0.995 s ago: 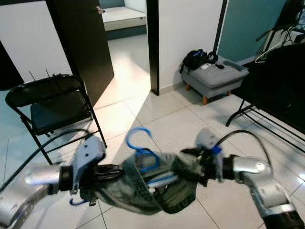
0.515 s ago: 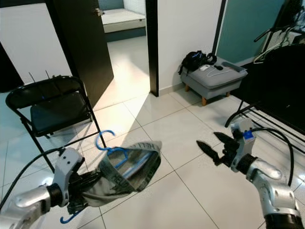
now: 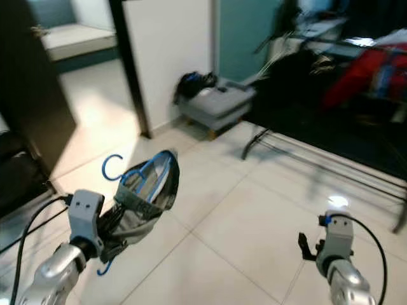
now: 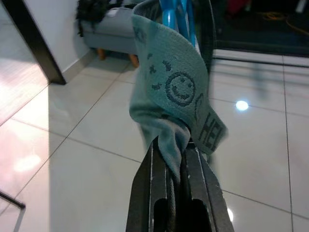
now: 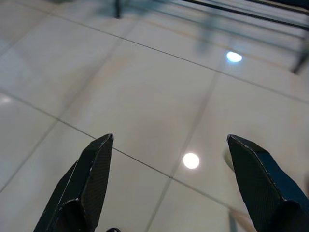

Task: Hang hanger

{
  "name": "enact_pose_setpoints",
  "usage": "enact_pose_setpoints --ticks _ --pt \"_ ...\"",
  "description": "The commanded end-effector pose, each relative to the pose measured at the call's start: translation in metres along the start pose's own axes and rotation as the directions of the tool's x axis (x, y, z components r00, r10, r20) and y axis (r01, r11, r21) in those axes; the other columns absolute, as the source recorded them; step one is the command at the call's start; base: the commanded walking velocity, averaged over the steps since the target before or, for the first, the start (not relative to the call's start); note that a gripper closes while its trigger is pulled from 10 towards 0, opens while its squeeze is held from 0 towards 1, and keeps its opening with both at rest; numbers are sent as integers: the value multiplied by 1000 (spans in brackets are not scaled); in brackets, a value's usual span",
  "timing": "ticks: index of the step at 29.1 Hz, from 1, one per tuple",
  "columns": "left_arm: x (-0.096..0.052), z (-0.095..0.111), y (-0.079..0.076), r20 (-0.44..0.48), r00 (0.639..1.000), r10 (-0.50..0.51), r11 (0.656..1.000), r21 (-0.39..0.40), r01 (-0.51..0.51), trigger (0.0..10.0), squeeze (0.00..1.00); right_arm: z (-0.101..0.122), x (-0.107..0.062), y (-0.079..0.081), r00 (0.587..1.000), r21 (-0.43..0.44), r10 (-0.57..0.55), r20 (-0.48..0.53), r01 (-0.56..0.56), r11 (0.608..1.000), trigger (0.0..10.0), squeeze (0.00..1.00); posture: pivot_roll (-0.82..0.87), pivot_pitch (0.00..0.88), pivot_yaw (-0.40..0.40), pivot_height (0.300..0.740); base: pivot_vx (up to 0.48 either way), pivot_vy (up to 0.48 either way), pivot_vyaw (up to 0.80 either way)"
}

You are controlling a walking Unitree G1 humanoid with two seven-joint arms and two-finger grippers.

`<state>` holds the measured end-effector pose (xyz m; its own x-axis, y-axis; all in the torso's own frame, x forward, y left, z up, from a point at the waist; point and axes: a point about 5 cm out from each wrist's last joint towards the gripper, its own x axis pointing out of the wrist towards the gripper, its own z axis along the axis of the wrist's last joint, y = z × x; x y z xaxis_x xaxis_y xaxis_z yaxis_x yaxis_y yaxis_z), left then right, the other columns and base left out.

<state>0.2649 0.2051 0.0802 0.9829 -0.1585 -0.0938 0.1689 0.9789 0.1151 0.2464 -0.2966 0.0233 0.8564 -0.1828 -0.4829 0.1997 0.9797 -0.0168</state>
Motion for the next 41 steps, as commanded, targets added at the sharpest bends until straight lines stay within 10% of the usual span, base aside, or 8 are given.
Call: enact_pose_setpoints --ticks 1,10,41 --pt "9 13 -3 53 999 -2 993 117 -4 10000 0 0 2 3 1000 -4 -13 7 13 1000 10000 0 -6 0 26 735 0 0 -800" --pt "21 26 -17 108 993 -50 973 230 25 10000 0 -3 7 7 998 -33 -62 19 63 997 10000 0 -8 0 28 735 29 0 -778" --pt "23 17 -47 83 994 -65 995 76 59 10000 0 -4 13 20 997 -91 -38 62 43 995 10000 0 -20 0 36 735 432 0 -284"
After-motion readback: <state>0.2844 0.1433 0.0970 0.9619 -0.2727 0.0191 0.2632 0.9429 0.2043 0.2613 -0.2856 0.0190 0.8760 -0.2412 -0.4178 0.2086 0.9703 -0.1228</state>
